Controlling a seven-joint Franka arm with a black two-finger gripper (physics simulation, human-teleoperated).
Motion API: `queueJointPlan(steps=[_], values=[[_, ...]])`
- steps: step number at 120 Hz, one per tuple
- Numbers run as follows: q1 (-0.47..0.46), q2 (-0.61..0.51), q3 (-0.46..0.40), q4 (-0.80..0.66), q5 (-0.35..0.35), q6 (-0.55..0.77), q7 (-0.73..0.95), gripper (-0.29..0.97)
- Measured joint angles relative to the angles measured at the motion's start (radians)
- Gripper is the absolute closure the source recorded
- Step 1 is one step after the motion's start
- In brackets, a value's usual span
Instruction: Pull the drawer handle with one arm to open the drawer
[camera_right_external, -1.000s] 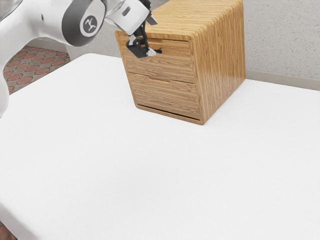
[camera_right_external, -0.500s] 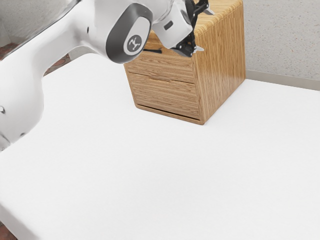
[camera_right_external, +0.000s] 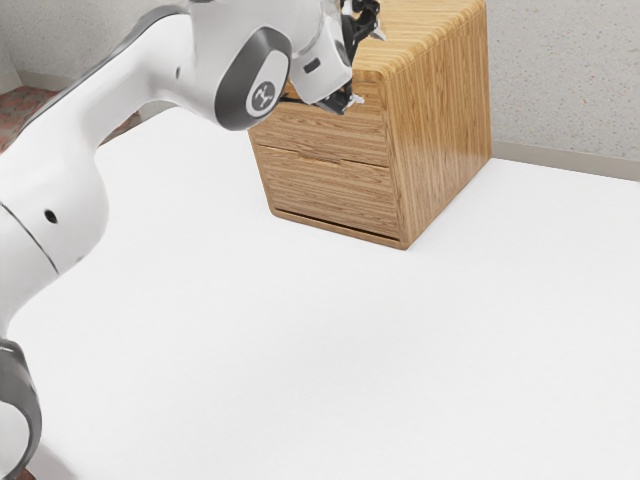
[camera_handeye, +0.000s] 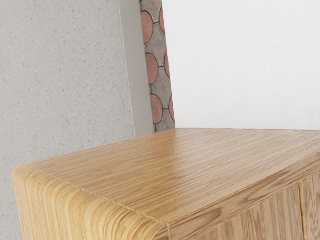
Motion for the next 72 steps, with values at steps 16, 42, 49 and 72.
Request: queueJointPlan(steps=[16,42,49,72], values=[[0.006,0.004,0.019,0.001,0.015,-0.051,0.018,0.02],[0.008,0.003,0.051,0.001,0.02,-0.095,0.041,0.02],[0.008,0.006,0.048,0.002,0.02,-0.083,0.047,0.02],[0.056,0.024,0.045,0.001,0.015,-0.043,0.063,0.02]])
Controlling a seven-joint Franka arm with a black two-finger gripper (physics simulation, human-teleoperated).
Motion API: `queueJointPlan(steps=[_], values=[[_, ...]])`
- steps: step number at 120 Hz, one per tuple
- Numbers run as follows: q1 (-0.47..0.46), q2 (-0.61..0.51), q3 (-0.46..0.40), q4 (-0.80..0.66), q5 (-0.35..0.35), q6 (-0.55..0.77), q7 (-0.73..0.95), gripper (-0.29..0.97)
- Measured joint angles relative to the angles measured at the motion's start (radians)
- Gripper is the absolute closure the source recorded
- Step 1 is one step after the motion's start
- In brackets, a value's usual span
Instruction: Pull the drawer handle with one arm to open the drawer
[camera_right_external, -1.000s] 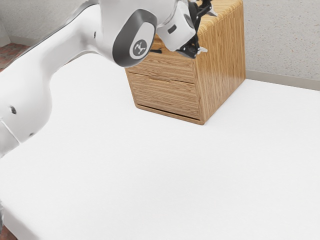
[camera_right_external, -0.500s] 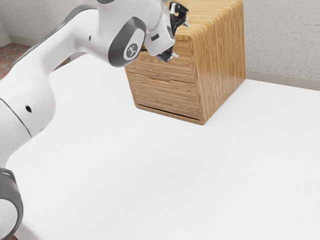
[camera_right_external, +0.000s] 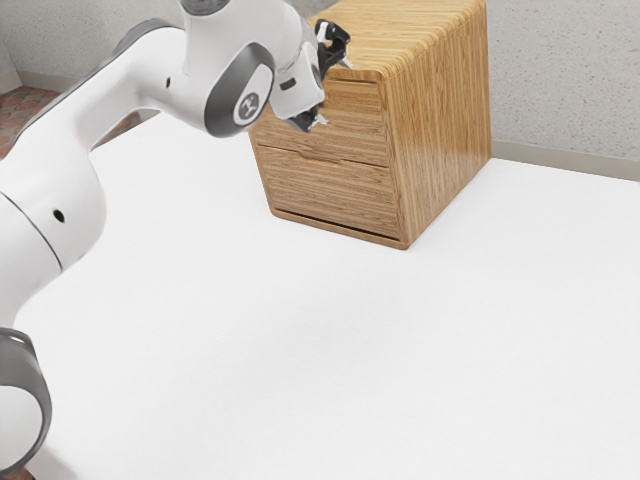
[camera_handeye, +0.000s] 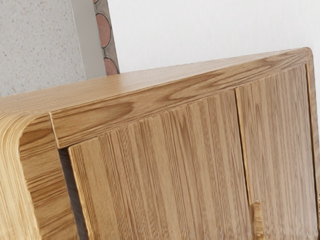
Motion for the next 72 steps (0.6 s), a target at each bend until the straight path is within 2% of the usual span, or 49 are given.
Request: queueJointPlan(steps=[42,72], values=[[0.067,0.053,0.009,-0.008,-0.003,0.066,0.019,0.02],[0.074,0.058,0.029,-0.023,-0.002,0.068,0.026,0.02]])
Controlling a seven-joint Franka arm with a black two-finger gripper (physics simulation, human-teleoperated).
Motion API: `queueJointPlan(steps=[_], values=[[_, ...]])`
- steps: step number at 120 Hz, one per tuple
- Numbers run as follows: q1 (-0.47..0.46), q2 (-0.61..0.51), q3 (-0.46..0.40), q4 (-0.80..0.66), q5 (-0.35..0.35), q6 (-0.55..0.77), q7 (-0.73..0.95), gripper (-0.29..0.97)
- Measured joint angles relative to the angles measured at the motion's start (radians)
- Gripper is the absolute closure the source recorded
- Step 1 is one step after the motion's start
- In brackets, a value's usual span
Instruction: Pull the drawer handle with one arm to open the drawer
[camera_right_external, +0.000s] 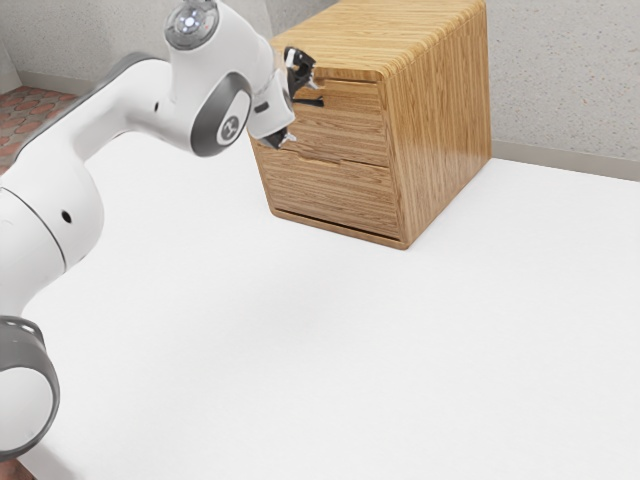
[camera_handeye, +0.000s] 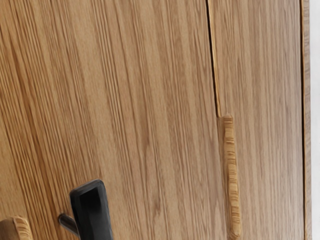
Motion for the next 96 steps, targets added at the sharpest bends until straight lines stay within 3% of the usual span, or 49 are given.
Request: queueJointPlan(steps=[44,62,69,74,89,96], values=[[-0.002,-0.002,0.023,-0.003,0.004,-0.041,0.007,0.02],[0.023,-0.131,0.066,-0.22,0.013,-0.025,0.007,-0.11],[0.026,-0.23,0.101,-0.335,-0.005,-0.021,0.005,0.0],[0.013,-0.347,0.136,-0.455,-0.012,-0.02,0.003,0.19],[0.033,-0.765,0.256,-0.852,-0.046,-0.052,-0.012,0.11],[0.021,-0.922,0.27,-0.882,-0.097,-0.154,-0.039,0.08]])
